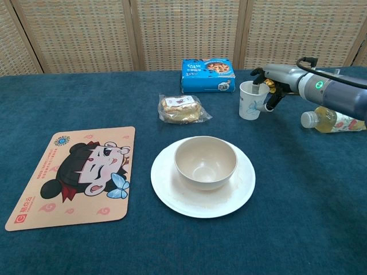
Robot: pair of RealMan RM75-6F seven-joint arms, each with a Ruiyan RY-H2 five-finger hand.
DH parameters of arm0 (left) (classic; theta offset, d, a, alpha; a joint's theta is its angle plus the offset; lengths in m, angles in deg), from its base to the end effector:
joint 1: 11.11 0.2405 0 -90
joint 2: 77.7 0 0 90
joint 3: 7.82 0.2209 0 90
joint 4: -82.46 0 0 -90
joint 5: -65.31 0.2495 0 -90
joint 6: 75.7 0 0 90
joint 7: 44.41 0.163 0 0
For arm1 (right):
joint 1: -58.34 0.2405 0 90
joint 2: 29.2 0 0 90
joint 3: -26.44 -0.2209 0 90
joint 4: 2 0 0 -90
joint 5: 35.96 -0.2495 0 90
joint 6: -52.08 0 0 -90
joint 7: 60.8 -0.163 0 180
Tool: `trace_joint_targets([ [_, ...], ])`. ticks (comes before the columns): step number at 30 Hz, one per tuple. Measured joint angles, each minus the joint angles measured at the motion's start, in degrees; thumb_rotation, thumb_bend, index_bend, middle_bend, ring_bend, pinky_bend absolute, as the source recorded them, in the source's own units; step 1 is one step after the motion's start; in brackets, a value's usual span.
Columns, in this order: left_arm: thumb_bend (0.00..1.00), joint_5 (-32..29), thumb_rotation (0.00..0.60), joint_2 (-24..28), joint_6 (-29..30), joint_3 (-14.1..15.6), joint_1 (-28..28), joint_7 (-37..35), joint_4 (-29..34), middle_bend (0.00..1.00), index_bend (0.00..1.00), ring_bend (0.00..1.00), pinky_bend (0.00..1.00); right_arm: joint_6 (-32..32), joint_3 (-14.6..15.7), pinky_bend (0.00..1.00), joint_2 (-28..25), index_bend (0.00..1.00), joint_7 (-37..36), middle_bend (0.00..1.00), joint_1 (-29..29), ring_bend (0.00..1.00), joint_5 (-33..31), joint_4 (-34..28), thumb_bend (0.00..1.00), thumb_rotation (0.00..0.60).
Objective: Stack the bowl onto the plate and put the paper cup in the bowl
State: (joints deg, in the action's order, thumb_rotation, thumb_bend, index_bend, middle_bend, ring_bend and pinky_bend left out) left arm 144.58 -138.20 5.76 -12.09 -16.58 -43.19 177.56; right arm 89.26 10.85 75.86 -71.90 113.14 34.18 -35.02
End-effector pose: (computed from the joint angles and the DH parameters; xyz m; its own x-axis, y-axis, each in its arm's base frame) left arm -0.3080 0.2087 0.1233 0.4119 0.0370 0.9105 0.9059 0.0916 -0.4135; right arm -0.1760 -0.4876 -0.0464 0.3877 -0.2445 0.8887 -0.9178 -0.1920 0.3476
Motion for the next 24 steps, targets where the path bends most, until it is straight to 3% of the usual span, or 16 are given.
trace_joint_targets([
  [8, 0.0, -0.4, 0.6, -0.16, -0.32, -0.03, -0.19, 0.5, 0.05, 0.0, 0.0, 0.0, 0.0, 2.02, 0.21, 0.0, 0.91, 0.62, -3.52, 0.0, 0.37, 0.0, 1.9, 1.48, 0.42, 0.6],
  [15, 0.0, -0.15, 0.6, -0.23, -0.27, 0.19, -0.18, 0.87, 0.23, 0.0, 0.0, 0.0, 0.0, 5.41, 0.72, 0.0, -0.85, 0.63, -4.86, 0.0, -0.13, 0.0, 3.83, -1.28, 0.42, 0.6],
  [20, 0.0, 0.68, 0.6, -0.16, -0.05, 0.54, -0.12, 0.91, 0.4, 0.0, 0.0, 0.0, 0.0, 8.92, 1.31, 0.0, -4.64, 0.63, -4.8, 0.0, -1.15, 0.0, 5.72, -7.29, 0.43, 0.6],
  [24, 0.0, 1.71, 0.6, -0.08, 0.22, 0.9, -0.08, 0.88, 0.56, 0.0, 0.0, 0.0, 0.0, 11.19, 2.37, 0.0, -10.07, 0.63, -3.36, 0.0, -2.51, 0.0, 7.57, -16.18, 0.43, 0.6],
])
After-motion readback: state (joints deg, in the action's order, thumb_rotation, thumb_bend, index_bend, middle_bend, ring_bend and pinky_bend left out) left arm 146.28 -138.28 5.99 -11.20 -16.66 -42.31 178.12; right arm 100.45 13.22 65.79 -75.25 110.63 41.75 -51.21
